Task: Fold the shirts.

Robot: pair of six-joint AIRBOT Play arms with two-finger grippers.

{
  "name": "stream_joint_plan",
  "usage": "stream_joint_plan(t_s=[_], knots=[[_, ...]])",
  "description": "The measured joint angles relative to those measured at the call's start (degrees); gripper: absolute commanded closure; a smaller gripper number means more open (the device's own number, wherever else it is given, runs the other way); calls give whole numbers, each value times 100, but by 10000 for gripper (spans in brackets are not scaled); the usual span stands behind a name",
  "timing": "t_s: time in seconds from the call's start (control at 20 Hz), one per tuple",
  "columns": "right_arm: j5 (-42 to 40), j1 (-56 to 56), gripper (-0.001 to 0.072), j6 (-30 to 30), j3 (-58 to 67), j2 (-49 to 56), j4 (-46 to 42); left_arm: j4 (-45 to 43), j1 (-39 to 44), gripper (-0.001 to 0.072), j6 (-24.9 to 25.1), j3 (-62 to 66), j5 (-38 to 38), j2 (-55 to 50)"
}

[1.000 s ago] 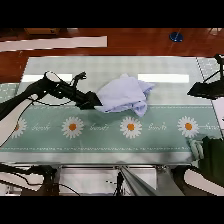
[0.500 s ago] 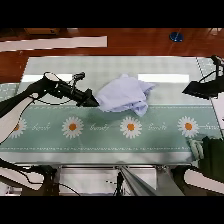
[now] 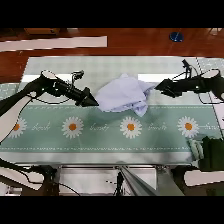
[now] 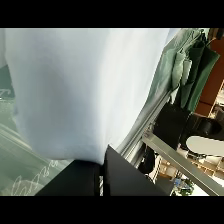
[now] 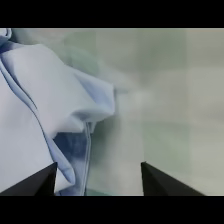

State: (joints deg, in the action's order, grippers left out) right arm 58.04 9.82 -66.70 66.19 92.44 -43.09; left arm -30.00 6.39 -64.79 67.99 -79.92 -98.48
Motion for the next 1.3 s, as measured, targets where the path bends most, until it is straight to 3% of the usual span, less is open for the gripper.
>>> stream_joint_plan(t_s=[0.3, 0.35, 0.45, 0.5, 0.65, 0.85, 1.3], knots=[[-815, -597, 157, 157, 0, 404, 846, 2, 0, 681, 11, 0, -39, 0], [-942, -675, 275, 188, 0, 448, 1014, 2, 0, 682, 11, 0, -39, 0], [-1220, -820, 585, 227, 0, 529, 1300, 4, 0, 682, 11, 0, -39, 0], [-1325, -876, 688, 238, 2, 560, 1405, 4, 0, 682, 11, 0, -39, 0], [-1530, -944, 689, 278, 46, 553, 1598, 4, -17, 684, 46, 33, -44, 15], [-1215, -651, 690, 437, 267, 94, 1480, 363, -227, 684, 160, 402, -249, 341], [-177, 404, 691, 341, 780, -2535, 1019, 1751, -1499, 684, 181, 2253, -306, 2420]])
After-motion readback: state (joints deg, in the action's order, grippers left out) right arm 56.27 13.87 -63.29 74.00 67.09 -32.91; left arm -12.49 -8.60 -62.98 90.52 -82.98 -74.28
